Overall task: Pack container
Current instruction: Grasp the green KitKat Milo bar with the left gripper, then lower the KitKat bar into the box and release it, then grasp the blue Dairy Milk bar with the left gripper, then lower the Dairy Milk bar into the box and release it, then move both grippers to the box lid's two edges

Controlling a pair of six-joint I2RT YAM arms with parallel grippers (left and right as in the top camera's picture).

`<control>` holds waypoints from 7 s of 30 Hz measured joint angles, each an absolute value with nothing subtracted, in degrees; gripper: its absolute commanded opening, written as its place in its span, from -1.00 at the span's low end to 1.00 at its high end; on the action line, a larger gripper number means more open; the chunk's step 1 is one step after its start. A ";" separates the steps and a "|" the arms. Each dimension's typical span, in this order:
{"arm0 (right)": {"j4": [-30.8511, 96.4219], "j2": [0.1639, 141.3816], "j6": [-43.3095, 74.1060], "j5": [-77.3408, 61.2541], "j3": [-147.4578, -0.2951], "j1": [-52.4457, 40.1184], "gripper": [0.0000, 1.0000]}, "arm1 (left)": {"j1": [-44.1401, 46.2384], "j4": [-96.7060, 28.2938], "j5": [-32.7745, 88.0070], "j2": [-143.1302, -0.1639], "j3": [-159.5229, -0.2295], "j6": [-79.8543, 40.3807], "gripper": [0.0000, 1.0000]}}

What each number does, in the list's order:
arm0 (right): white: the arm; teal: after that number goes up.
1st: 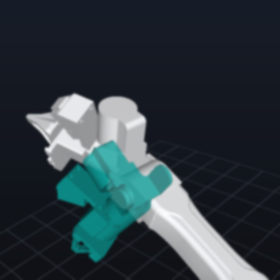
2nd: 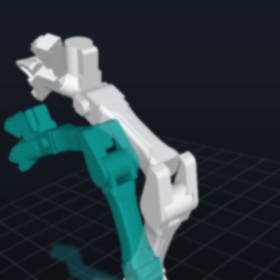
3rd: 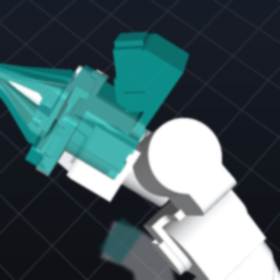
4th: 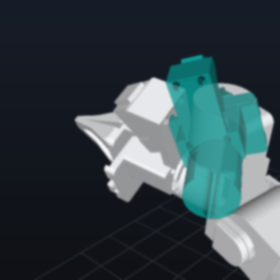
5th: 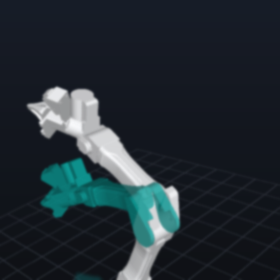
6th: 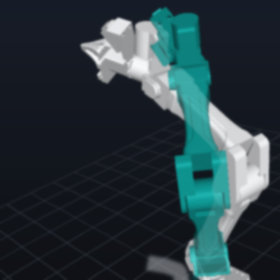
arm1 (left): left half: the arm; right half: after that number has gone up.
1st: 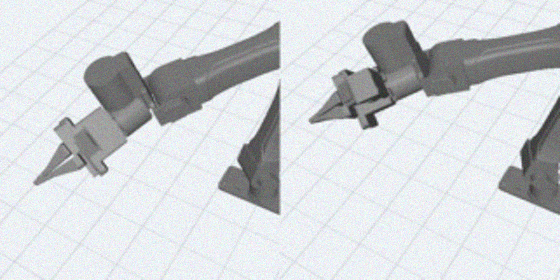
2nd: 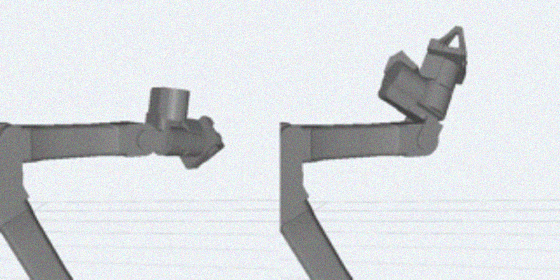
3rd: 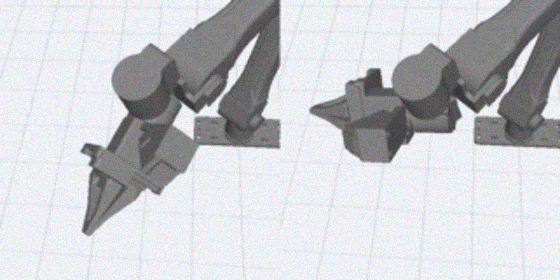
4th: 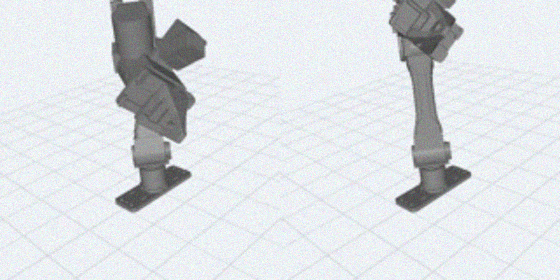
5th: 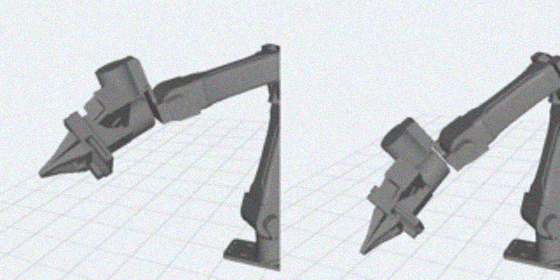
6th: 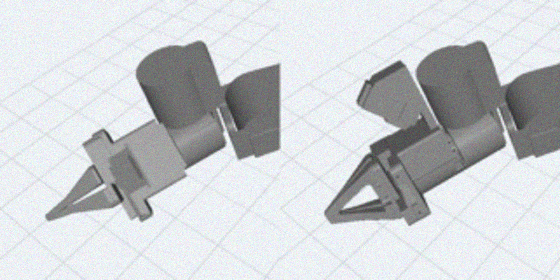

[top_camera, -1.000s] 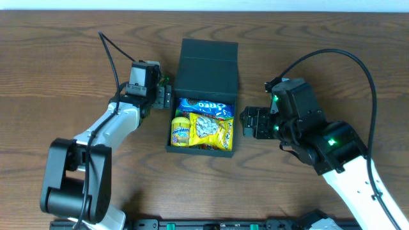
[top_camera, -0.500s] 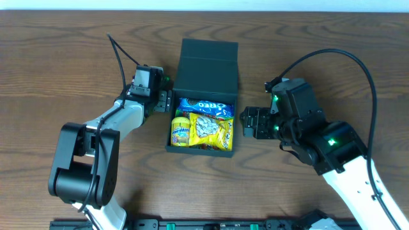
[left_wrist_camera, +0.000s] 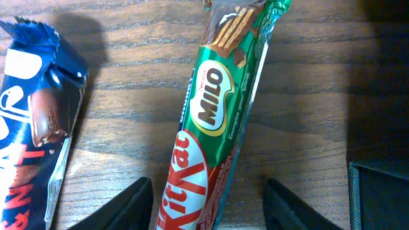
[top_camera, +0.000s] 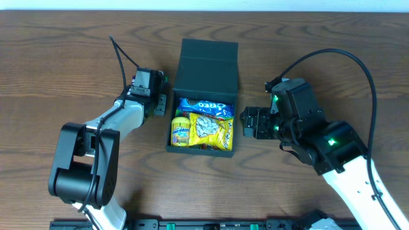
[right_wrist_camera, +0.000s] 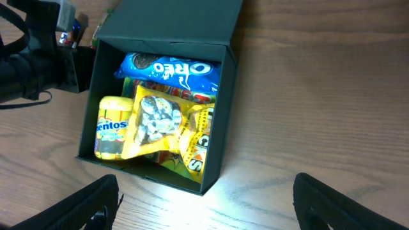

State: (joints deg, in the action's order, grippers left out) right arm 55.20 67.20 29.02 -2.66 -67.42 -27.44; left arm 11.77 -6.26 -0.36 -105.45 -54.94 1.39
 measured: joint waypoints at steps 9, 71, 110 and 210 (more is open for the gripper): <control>55.27 67.20 29.02 -2.61 -67.42 -27.44 0.73 | 11.77 -7.09 -0.34 -105.45 -54.94 1.39 -0.42; 63.20 53.39 25.17 1.34 -67.42 -18.85 0.92 | 25.61 -6.59 -5.17 -84.36 -55.55 47.53 0.91; 63.51 53.39 25.17 1.50 -67.42 -18.81 0.95 | -4.05 -18.24 1.78 -100.92 -55.64 24.05 0.63; 27.49 105.84 23.75 -28.27 -67.33 -7.57 -0.97 | 8.29 -26.81 12.71 -82.43 -60.69 3.14 -0.88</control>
